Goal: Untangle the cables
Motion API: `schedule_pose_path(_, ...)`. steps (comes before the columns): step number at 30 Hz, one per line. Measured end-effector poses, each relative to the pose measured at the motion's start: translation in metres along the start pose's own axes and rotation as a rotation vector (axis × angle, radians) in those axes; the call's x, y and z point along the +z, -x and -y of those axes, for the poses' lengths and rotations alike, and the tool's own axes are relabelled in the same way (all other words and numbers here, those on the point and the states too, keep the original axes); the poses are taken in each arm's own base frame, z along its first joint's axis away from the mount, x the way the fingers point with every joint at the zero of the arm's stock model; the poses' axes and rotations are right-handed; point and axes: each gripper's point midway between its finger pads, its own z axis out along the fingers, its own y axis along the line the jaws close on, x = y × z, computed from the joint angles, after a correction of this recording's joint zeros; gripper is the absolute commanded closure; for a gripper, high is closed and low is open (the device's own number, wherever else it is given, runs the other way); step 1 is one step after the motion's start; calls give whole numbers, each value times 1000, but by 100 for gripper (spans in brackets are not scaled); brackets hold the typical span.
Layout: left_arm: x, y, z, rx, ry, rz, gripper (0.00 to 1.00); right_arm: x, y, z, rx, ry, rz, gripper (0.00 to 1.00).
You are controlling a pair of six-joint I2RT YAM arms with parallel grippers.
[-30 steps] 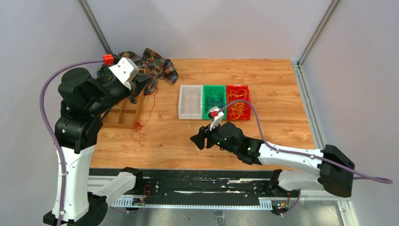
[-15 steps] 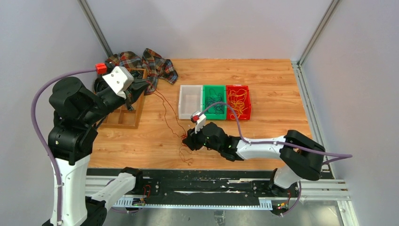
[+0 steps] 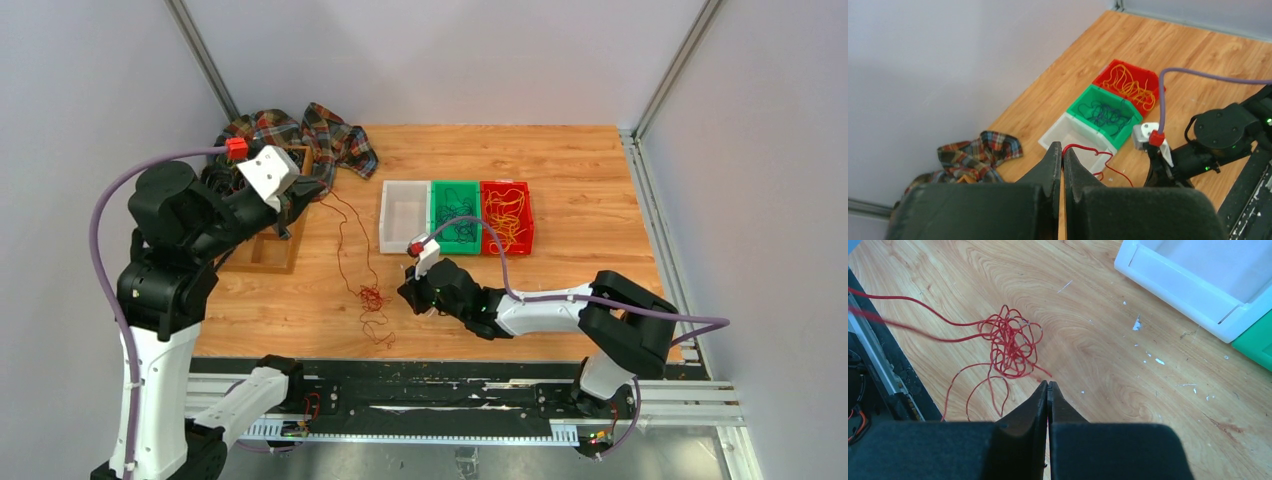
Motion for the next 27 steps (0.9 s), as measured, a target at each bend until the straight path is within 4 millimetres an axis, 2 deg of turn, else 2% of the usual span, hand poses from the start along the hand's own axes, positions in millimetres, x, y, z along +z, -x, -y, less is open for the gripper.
schedule_pose_path(1,1,-6,-1,2,6,-14,100,0,1,0,0,-2,3,93)
schedule_pose_path(4,5,-31,-3,-3,20,-72,100,0,1,0,6,-3,4,69)
schedule_pose_path(6,8,-51,-2,-9,20,-121,100,1,-1,-1,10,7,0,60)
schedule_pose_path(9,9,-67,-3,-6,29,-166,100,6,-11,-5,22,29,-26,51)
schedule_pose_path(14,7,-78,-15,27,89,-212,99,15,-27,-7,19,46,-67,51)
schedule_pose_path(18,4,-95,-27,51,155,-273,100,18,-16,-11,8,57,-39,58)
schedule_pose_path(23,1,-133,-39,85,227,-384,100,34,8,-24,-2,92,18,62)
schedule_pose_path(25,0,-153,-45,102,256,-442,99,40,8,-27,-3,104,15,64)
schedule_pose_path(27,-1,-172,-48,115,275,-495,99,47,-2,-28,-5,115,-10,66)
